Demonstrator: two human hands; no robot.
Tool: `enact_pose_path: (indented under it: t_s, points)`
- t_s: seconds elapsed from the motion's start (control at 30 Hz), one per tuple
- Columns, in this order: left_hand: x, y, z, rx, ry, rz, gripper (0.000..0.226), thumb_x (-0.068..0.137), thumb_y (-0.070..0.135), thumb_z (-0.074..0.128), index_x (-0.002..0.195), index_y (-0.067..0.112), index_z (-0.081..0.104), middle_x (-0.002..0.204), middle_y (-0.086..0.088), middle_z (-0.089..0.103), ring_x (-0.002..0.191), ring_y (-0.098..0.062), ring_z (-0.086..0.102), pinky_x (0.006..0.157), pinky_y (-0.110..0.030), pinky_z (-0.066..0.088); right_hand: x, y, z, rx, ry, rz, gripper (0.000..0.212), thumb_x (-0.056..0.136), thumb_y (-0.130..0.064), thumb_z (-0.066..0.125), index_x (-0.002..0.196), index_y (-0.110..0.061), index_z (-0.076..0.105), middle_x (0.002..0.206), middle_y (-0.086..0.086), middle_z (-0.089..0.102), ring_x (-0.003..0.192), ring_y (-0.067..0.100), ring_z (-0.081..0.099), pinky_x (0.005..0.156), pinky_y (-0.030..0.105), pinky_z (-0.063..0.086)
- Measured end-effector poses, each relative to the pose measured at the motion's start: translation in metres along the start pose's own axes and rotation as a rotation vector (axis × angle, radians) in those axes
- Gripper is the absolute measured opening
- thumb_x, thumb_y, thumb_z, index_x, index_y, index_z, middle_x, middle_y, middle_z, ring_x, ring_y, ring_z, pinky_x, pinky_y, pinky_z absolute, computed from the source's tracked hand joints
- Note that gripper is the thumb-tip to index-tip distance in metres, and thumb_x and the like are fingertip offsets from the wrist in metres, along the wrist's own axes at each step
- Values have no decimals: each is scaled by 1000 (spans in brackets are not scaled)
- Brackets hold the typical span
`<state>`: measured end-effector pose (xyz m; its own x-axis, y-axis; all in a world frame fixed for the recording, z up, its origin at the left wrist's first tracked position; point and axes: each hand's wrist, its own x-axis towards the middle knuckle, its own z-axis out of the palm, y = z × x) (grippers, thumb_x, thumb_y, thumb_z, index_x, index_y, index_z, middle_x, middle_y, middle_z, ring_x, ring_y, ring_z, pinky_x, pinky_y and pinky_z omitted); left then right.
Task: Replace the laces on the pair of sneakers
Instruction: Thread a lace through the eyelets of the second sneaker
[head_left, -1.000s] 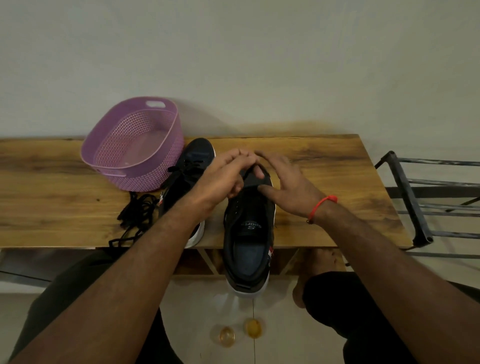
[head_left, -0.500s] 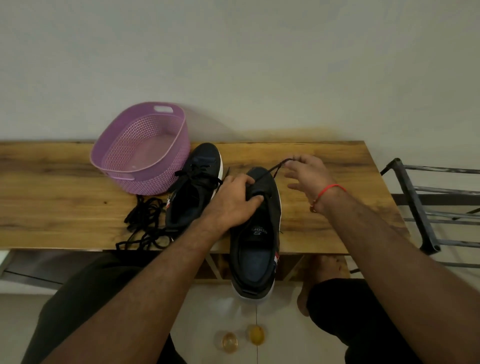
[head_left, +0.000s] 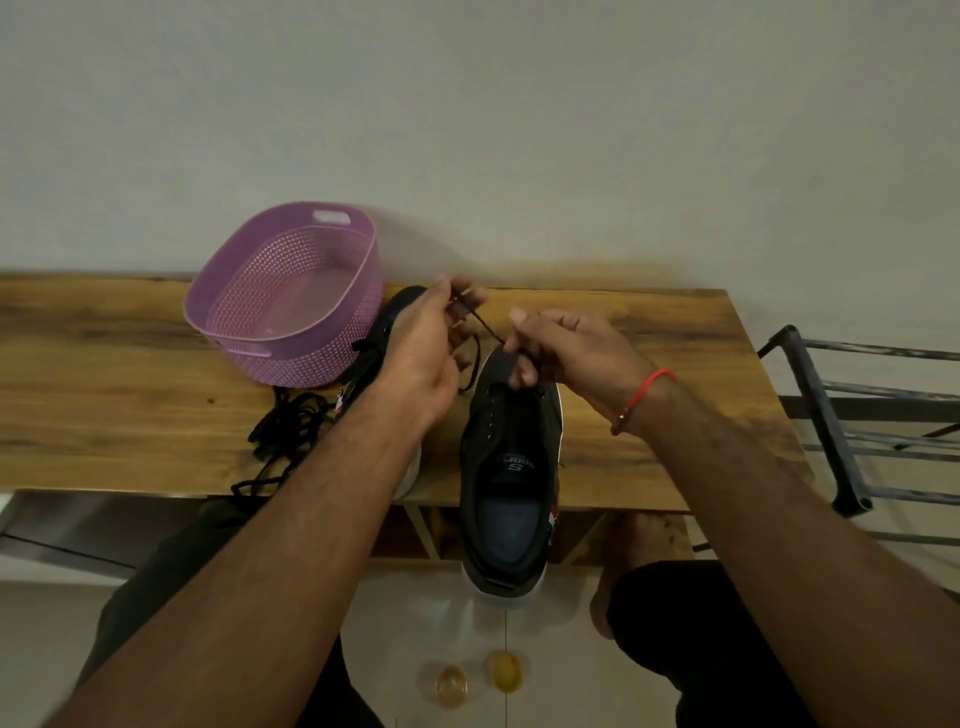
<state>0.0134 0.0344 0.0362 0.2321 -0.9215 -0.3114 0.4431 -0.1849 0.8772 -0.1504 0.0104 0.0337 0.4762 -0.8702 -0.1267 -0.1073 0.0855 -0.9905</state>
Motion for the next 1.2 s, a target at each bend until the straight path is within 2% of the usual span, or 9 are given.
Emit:
enact_pose_path:
  t_s: [0.17, 0.3, 0.43, 0.6, 0.73, 0.9, 1.03, 1.1, 1.2]
  points:
    - [-10, -3, -2, 484, -253, 142, 26, 103, 36, 53, 90, 26, 73, 73, 5, 65, 55, -7, 47, 45, -19, 32, 5, -2, 4, -149, 119, 181, 60, 91, -72, 44, 73, -20, 68, 83, 6, 70, 79, 22, 62, 74, 38, 47]
    - [-20, -11, 0, 847, -497, 139, 24, 102, 35, 59, 89, 25, 77, 67, 7, 69, 52, 4, 52, 50, -8, 38, 7, -12, 7, 57, 48, 171, 34, 98, -36, 58, 86, -6, 69, 74, 13, 66, 60, 23, 61, 51, 28, 46]
    - [-19, -11, -6, 1032, -486, 52, 20, 97, 36, 65, 95, 24, 81, 81, 16, 75, 80, 8, 66, 72, -13, 45, 12, -16, -3, 171, 219, 61, 22, 101, -30, 54, 90, -18, 68, 79, -2, 70, 72, 13, 60, 70, 34, 41]
    - [-14, -1, -5, 635, -269, -129, 37, 95, 60, 55, 99, 30, 76, 97, 13, 73, 54, -3, 47, 46, -20, 32, 3, -14, -4, 89, -24, 8, 37, 105, -35, 46, 79, -14, 63, 49, -5, 38, 43, 11, 32, 46, 23, 30]
    - [-10, -3, -3, 215, -354, -190, 36, 105, 43, 47, 109, 18, 73, 90, 1, 71, 63, -9, 55, 54, -24, 42, -7, -11, 3, -310, -385, 94, 42, 103, -41, 49, 81, -11, 69, 53, -8, 39, 49, 7, 33, 49, 19, 30]
    - [3, 0, -15, 80, -100, -57, 28, 106, 36, 49, 120, 23, 69, 101, 9, 75, 67, -3, 55, 61, -24, 40, -13, -10, 2, -458, -596, 131, 40, 102, -38, 52, 83, -9, 74, 55, -5, 42, 52, 10, 38, 54, 24, 35]
    - [0, 3, -18, 186, -20, 88, 24, 106, 33, 51, 111, 22, 71, 79, 11, 68, 61, -4, 50, 52, -20, 38, -11, -7, 1, -491, -286, 82, 43, 94, -60, 51, 94, -25, 76, 77, -9, 67, 64, 8, 56, 62, 26, 44]
    - [-5, 2, -14, 471, -108, 239, 23, 106, 32, 51, 103, 21, 72, 70, 10, 65, 55, -3, 49, 50, -18, 37, -9, -5, 3, -367, -56, 35, 46, 94, -63, 47, 100, -26, 74, 91, -9, 73, 75, 7, 62, 67, 26, 46]
    - [-14, -6, -7, 848, -338, 345, 23, 106, 32, 51, 105, 24, 73, 62, 6, 63, 53, -8, 51, 53, -23, 41, -6, -5, 6, -68, -26, -17, 47, 102, -46, 47, 107, -5, 70, 78, 3, 72, 68, 13, 67, 56, 17, 48]
